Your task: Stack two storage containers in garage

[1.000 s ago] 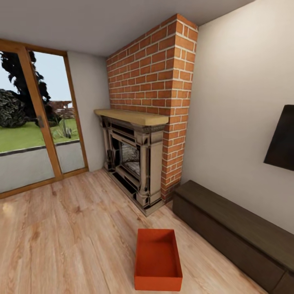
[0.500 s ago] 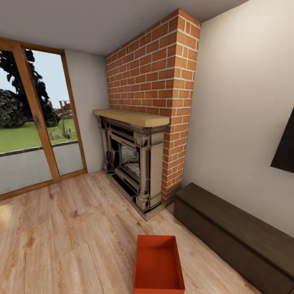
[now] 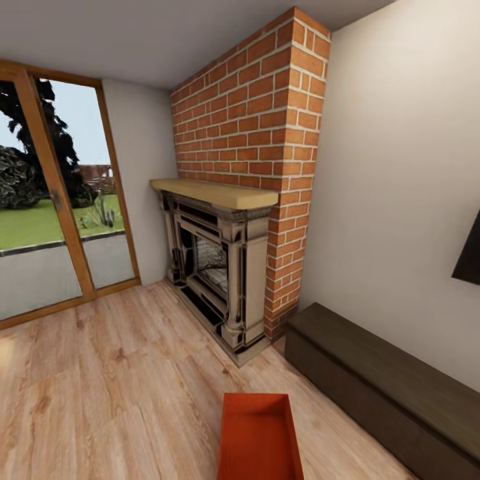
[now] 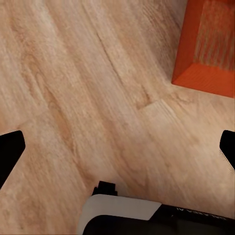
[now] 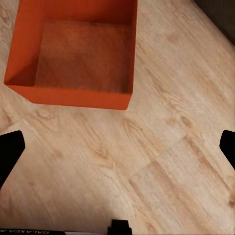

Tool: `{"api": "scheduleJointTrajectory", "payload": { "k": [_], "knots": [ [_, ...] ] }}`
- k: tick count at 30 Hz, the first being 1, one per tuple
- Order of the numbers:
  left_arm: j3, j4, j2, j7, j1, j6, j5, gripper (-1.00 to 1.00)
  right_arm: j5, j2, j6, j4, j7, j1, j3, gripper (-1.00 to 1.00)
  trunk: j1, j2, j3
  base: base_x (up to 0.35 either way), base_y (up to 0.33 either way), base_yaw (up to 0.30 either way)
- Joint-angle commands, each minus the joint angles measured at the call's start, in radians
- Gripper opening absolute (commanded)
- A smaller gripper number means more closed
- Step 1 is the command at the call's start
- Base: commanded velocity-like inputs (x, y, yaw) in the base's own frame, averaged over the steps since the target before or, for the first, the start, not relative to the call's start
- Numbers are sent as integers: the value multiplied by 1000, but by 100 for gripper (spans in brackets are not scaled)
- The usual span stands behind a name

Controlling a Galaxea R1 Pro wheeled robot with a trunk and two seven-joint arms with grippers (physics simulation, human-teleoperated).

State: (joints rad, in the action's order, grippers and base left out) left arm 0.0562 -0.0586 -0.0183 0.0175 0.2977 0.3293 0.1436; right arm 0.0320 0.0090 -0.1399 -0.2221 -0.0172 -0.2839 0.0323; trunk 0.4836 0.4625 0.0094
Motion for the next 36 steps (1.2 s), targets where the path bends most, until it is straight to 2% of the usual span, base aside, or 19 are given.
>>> {"api": "scheduleJointTrajectory", "payload": {
  "k": [1, 10, 15, 25, 36],
  "knots": [
    [5, -4, 0, -1, 1, 7, 1, 100, 3, 0, -3, 1, -2, 0, 3, 100, 1, 1, 0, 321, 0, 0],
    [5, -4, 0, -1, 1, 7, 1, 100, 3, 0, -3, 1, 0, -1, 3, 100, 1, 1, 0, 321, 0, -172],
    [5, -4, -1, -1, 1, 8, 1, 100, 3, 0, -3, 1, 0, -1, 3, 100, 1, 1, 0, 108, 0, -187],
    [5, -4, -2, -1, 1, 8, 1, 100, 3, 0, -3, 1, 0, -1, 3, 100, 1, 1, 0, 42, -28, -12],
    [5, -4, -2, -1, 1, 8, 1, 100, 3, 0, -3, 1, 0, 0, 3, 100, 1, 1, 0, 244, -204, 0]
  ]
}}
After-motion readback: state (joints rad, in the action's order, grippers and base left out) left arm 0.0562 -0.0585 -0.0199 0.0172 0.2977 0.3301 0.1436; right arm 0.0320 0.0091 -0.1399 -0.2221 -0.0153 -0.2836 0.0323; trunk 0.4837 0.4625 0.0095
